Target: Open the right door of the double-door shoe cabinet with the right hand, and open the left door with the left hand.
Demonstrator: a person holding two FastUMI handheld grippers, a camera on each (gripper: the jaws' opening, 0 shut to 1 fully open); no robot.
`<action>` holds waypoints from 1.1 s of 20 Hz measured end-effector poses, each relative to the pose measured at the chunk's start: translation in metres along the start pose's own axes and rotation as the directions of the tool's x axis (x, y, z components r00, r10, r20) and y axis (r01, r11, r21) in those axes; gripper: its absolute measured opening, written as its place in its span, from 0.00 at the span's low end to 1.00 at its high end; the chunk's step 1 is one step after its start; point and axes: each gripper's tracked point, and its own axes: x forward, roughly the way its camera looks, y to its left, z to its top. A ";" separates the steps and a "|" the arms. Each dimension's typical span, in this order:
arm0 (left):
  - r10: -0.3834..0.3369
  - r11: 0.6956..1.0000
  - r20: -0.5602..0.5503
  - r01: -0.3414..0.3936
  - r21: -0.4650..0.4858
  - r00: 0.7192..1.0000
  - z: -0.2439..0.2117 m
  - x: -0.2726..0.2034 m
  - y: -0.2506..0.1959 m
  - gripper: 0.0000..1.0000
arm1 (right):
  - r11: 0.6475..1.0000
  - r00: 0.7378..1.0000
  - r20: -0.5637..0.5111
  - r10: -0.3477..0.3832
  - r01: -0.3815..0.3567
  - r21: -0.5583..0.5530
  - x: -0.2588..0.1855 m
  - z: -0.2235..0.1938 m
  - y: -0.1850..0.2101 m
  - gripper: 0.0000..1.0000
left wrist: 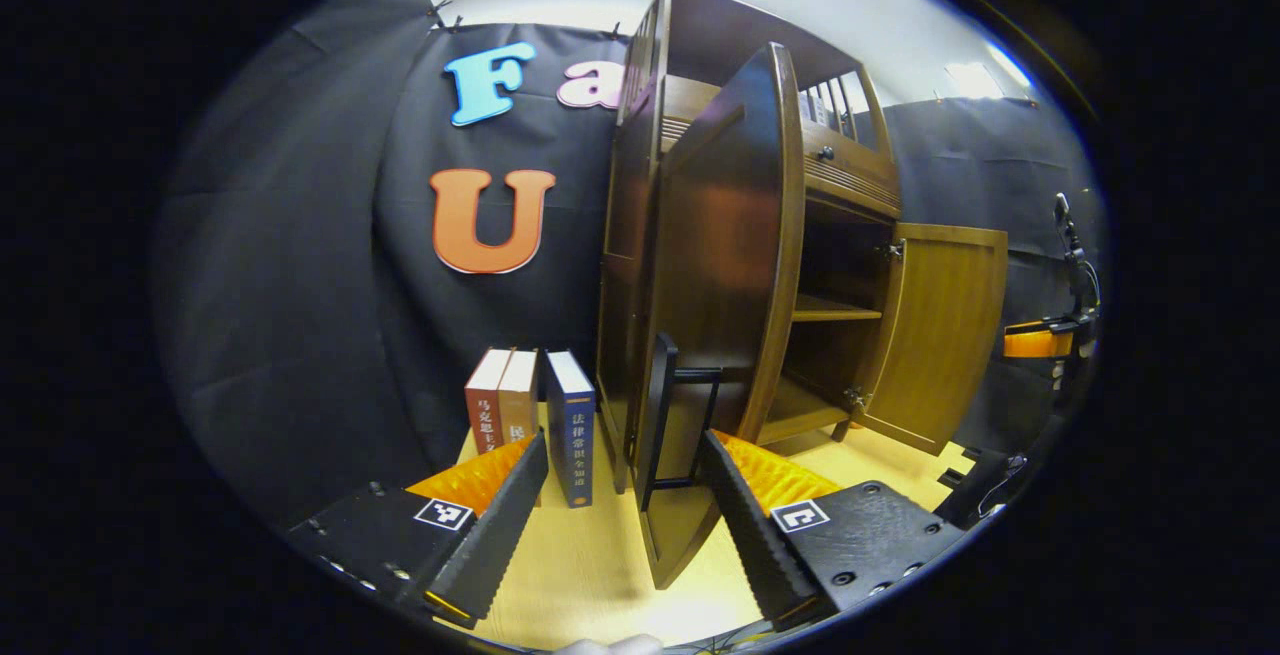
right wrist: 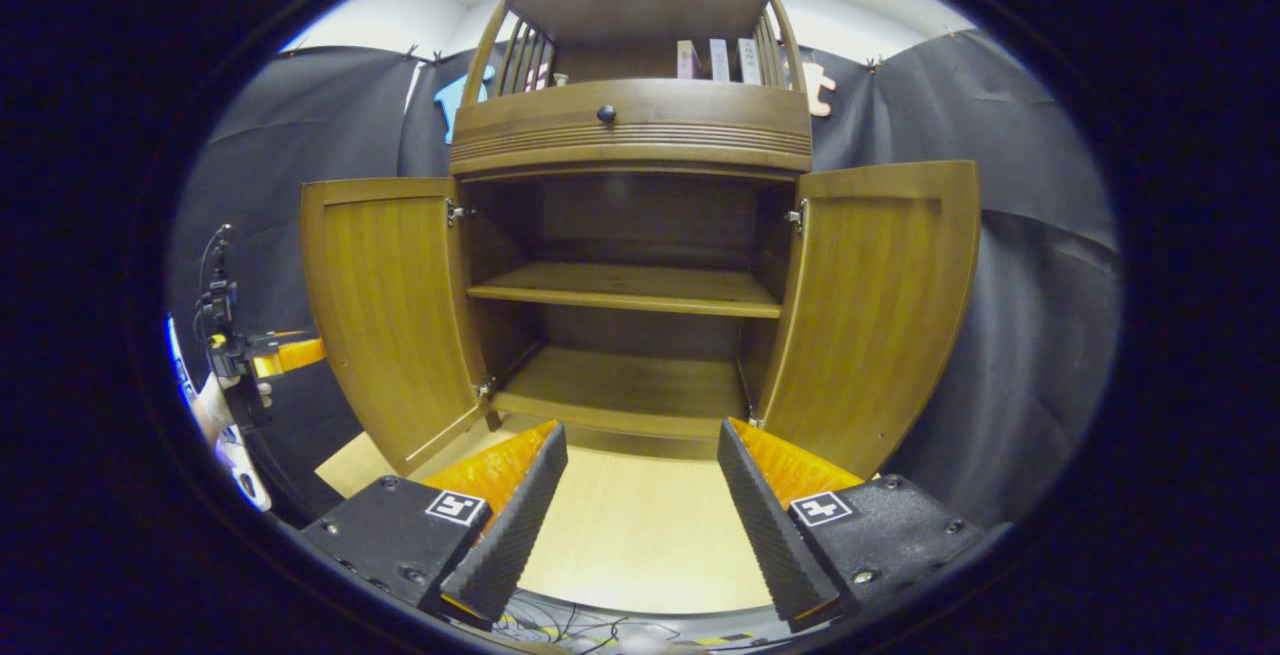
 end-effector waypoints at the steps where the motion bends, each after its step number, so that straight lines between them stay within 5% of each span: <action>1: 0.046 0.999 0.009 -0.046 0.008 0.999 0.005 -0.007 0.004 1.00 | 1.000 1.000 0.002 0.005 -0.005 -0.001 0.001 0.001 0.000 0.96; 2: 0.083 0.996 0.017 -0.083 0.012 0.996 0.011 -0.013 0.003 0.92 | 1.000 1.000 0.009 0.013 -0.013 0.001 0.001 0.002 0.000 0.96; 3: 0.120 0.993 0.025 -0.121 0.007 0.992 0.019 -0.020 0.000 1.00 | 1.000 1.000 0.017 0.021 -0.021 0.002 0.002 0.005 0.001 0.96; 8: 0.249 0.968 0.067 -0.249 0.000 0.966 0.074 -0.049 -0.034 1.00 | 0.997 0.996 0.043 0.077 -0.077 -0.001 0.007 0.019 -0.001 0.96; 14: 0.274 0.958 0.161 -0.283 0.037 0.948 0.130 -0.048 -0.119 1.00 | 0.994 0.991 0.079 0.109 -0.110 0.017 0.010 0.040 -0.027 0.96; 16: 0.243 0.968 0.165 -0.249 0.019 0.956 0.133 -0.034 -0.157 0.95 | 0.995 0.991 0.091 0.096 -0.099 0.029 0.009 0.045 -0.043 0.96; 17: 0.222 0.974 0.160 -0.226 0.004 0.962 0.131 -0.027 -0.174 0.84 | 0.995 0.991 0.098 0.087 -0.090 0.034 0.008 0.048 -0.051 0.96; 18: 0.212 0.977 0.151 -0.213 -0.010 0.965 0.126 -0.023 -0.190 1.00 | 0.996 0.992 0.107 0.073 -0.077 0.041 0.008 0.049 -0.060 0.96; 22: 0.222 0.974 0.143 -0.227 0.019 0.965 0.118 -0.006 -0.229 0.95 | 0.998 0.989 0.149 0.011 -0.020 0.058 0.002 0.057 -0.094 0.96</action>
